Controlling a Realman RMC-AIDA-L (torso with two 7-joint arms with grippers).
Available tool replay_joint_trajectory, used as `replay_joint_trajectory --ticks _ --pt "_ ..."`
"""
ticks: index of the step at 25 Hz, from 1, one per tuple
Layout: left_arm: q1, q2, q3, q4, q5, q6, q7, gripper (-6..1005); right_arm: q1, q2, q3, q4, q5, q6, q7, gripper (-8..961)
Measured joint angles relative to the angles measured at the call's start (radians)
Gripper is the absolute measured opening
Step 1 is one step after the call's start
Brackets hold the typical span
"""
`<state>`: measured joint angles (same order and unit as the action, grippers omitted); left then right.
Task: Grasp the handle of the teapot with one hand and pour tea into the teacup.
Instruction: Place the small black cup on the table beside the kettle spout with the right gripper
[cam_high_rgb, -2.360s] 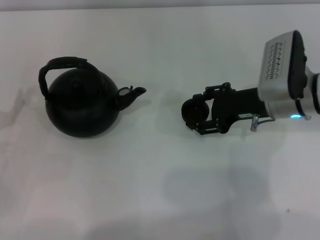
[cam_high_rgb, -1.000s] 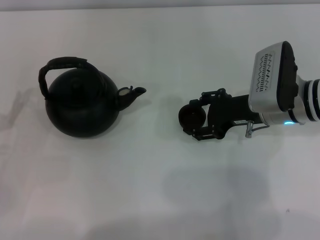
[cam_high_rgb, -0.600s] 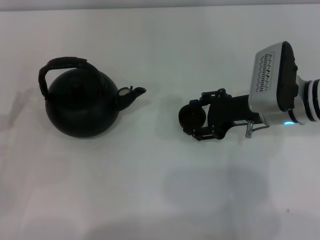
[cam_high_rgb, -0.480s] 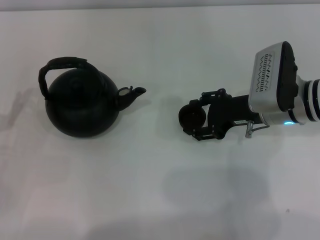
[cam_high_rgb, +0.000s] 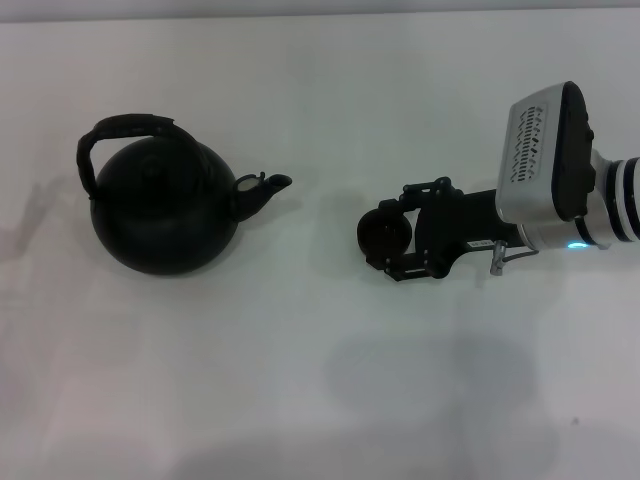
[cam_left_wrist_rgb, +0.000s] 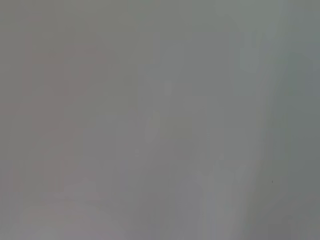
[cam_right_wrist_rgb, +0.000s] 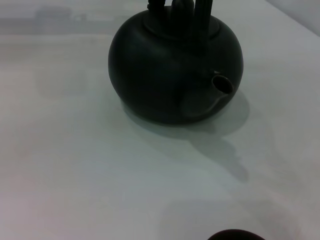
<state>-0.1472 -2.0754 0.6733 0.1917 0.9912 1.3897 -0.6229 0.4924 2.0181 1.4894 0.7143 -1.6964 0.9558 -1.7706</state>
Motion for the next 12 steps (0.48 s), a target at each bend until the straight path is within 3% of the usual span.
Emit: replay_joint_trajectory --ticks 12 --pt "0.0 0.0 0.0 0.0 0.0 0.0 0.0 874 -0.002 -0.003 0.01 -0.005 0.005 0.007 0.0 851"
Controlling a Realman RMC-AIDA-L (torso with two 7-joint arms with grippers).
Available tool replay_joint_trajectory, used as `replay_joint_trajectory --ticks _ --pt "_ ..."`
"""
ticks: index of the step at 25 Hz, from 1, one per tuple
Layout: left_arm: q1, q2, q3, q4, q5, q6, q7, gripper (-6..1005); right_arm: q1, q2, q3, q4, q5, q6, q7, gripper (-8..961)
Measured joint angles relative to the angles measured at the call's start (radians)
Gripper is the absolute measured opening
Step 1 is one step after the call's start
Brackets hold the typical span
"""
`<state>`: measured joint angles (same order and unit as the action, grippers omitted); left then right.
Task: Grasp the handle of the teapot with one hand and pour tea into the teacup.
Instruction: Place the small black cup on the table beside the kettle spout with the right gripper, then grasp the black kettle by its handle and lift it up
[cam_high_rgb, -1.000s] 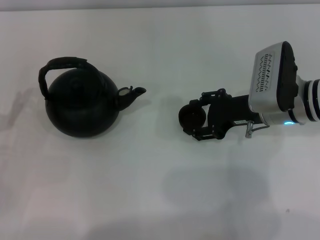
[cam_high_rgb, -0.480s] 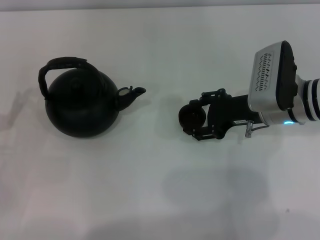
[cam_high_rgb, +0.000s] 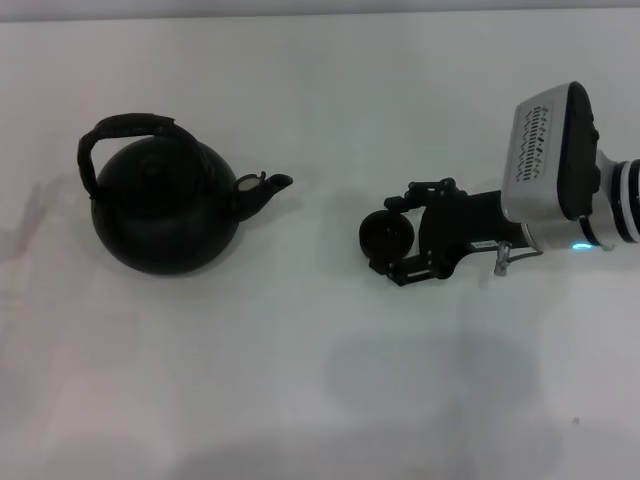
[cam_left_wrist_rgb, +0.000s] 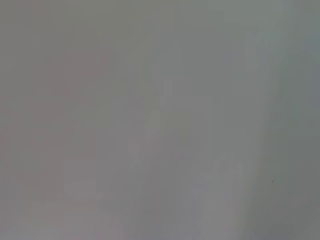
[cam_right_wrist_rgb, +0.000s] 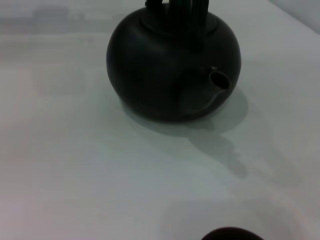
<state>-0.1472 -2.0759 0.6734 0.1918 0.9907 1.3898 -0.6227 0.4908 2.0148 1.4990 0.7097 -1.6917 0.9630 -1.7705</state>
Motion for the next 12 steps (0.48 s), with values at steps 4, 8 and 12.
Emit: replay_joint_trajectory --ticks 4,8,12 --pt "0.0 -0.001 0.0 0.0 0.0 0.0 0.0 874 0.0 -0.004 0.003 0.009 0.026 0.025 0.003 861" --pt "0.0 -0.001 0.0 0.0 0.0 0.0 0.0 874 -0.001 -0.007 0.023 0.016 0.051 0.069 0.002 869" --pt "0.0 0.0 0.0 0.0 0.0 0.0 0.0 874 -0.004 -0.008 0.087 0.017 0.055 0.126 -0.007 869"
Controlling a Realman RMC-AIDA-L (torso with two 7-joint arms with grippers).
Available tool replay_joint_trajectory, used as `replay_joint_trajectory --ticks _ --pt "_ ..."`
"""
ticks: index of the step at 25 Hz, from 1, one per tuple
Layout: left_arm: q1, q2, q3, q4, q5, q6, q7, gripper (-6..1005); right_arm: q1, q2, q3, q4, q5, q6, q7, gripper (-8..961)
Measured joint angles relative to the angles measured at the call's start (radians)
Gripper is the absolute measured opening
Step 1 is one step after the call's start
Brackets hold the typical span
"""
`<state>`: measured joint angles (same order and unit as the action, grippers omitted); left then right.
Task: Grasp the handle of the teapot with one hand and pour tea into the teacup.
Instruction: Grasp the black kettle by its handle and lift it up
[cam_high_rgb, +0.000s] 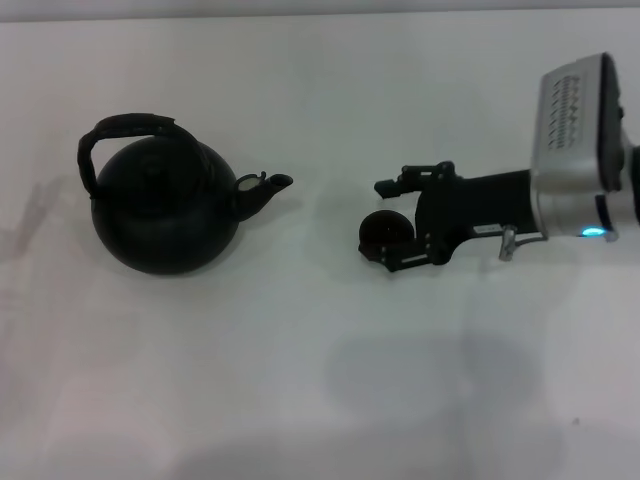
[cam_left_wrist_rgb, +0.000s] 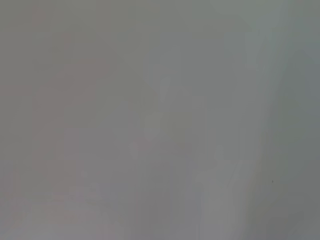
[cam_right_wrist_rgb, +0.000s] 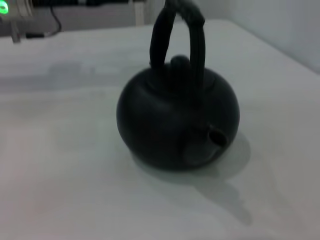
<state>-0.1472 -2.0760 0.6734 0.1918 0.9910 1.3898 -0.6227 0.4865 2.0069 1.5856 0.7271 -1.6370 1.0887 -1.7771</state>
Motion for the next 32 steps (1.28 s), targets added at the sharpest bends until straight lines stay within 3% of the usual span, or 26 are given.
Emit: replay_joint_trajectory --ticks 5,12,20,25,32 --pt "0.0 0.001 0.004 0.002 0.001 0.001 0.0 875 -0.006 -0.001 0.092 0.012 0.001 0.074 -0.01 868" --pt "0.004 0.0 0.065 0.01 0.003 0.015 0.002 875 -0.04 -0.005 0.311 0.028 0.002 0.194 -0.045 868" --pt "0.057 -0.004 0.075 0.008 0.002 0.196 0.042 875 -0.08 -0.018 0.476 0.04 -0.002 0.207 -0.049 870" --pt "0.062 -0.003 0.122 0.002 0.003 0.225 0.032 874 -0.094 -0.022 0.509 0.04 -0.001 0.196 -0.071 871" --pt "-0.001 0.008 0.257 0.011 0.031 0.144 -0.053 874 -0.103 -0.016 0.516 0.033 0.002 0.18 -0.099 870"
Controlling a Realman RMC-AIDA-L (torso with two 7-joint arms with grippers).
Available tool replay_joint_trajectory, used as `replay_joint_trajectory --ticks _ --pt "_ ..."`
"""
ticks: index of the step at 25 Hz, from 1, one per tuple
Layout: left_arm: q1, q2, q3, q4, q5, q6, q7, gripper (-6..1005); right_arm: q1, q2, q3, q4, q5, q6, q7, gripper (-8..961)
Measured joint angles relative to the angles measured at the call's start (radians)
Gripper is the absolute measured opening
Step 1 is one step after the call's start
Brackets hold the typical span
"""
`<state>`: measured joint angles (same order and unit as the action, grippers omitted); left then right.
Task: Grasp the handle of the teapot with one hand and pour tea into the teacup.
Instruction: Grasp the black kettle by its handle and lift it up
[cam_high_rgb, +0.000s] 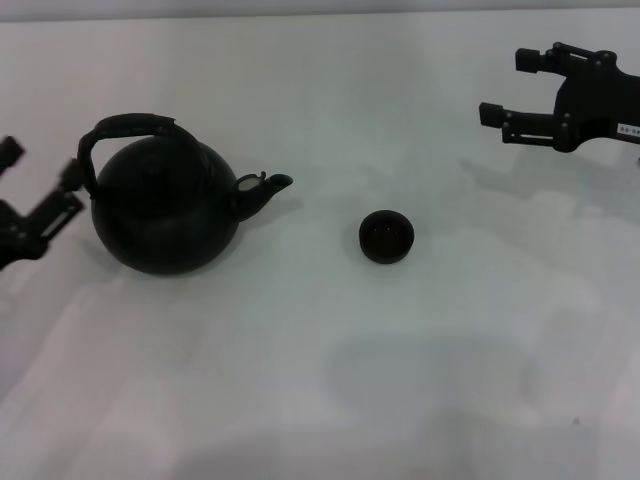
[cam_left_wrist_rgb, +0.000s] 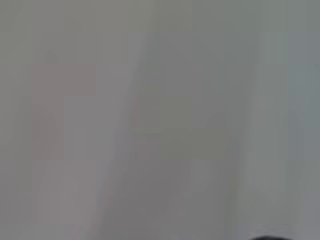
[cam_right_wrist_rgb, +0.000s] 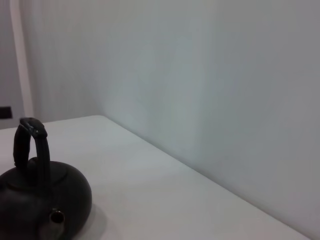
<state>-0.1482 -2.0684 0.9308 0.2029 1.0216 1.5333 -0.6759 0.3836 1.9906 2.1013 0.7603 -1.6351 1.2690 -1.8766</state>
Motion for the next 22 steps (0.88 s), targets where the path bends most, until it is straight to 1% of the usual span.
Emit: replay_joint_trajectory --ticks 3,11,22 --pt "-0.021 0.0 0.01 0.0 0.024 -0.04 -0.011 873 -0.005 0.002 0.0 0.0 0.0 -0.001 -0.001 870" --pt "-0.042 0.001 0.01 0.009 0.068 -0.117 -0.077 871 -0.024 0.007 0.002 0.006 0.002 0.0 -0.002 870" --pt "-0.05 0.001 0.011 0.047 0.08 -0.152 -0.114 869 -0.026 0.007 -0.002 -0.004 -0.001 0.0 -0.019 869"
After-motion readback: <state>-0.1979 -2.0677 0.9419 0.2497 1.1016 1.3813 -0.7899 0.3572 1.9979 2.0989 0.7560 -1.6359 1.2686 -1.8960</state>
